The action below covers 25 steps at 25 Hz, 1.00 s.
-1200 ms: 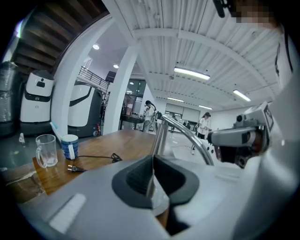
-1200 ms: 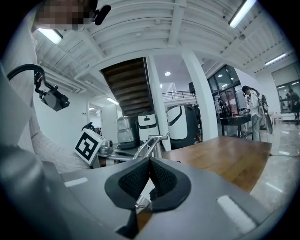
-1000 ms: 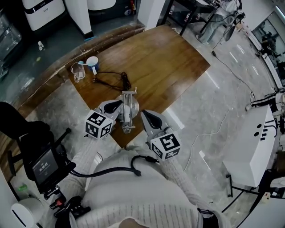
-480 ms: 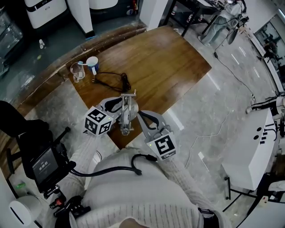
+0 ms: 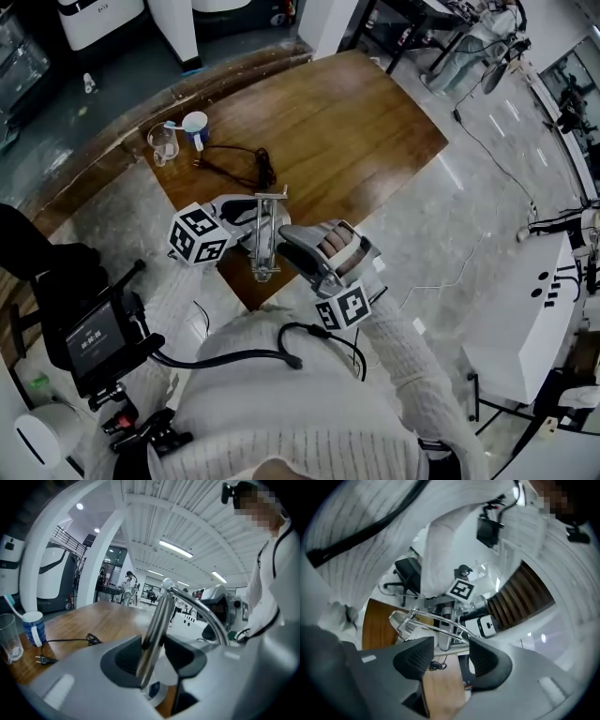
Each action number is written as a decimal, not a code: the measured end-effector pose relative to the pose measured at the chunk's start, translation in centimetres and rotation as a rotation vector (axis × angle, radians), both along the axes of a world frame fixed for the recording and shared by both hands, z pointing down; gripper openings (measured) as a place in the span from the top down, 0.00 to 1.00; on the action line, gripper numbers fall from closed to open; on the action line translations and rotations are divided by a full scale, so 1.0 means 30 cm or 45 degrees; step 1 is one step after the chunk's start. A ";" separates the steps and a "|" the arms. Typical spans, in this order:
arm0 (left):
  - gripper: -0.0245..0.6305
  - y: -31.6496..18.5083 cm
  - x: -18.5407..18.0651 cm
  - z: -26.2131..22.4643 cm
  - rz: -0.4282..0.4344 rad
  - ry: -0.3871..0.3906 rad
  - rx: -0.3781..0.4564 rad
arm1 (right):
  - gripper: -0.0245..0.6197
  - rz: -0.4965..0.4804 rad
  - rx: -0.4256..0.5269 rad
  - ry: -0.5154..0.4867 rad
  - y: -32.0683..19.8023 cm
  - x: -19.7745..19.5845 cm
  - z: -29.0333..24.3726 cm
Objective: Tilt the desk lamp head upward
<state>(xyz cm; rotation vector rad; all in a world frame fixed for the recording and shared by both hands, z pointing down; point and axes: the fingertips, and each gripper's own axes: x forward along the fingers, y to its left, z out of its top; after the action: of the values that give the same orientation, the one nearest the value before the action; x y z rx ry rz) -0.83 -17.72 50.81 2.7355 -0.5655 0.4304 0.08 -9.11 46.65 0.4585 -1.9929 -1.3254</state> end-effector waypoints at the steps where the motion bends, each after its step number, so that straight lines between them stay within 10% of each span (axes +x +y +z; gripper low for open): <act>1: 0.73 0.000 0.000 0.001 0.004 0.005 -0.009 | 0.60 -0.072 0.068 0.060 0.009 -0.012 0.009; 10: 0.72 -0.007 -0.004 0.007 -0.005 0.041 -0.054 | 0.55 -0.464 0.433 0.249 0.017 -0.126 0.051; 25: 0.72 -0.006 0.001 0.012 0.034 0.026 -0.055 | 0.61 -0.429 0.223 0.064 0.009 -0.160 0.055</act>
<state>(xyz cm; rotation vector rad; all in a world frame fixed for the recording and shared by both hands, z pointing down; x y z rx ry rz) -0.82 -17.91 51.17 2.7056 -0.5094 0.4160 -4.72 -8.84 48.30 0.1685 -1.9807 -1.7099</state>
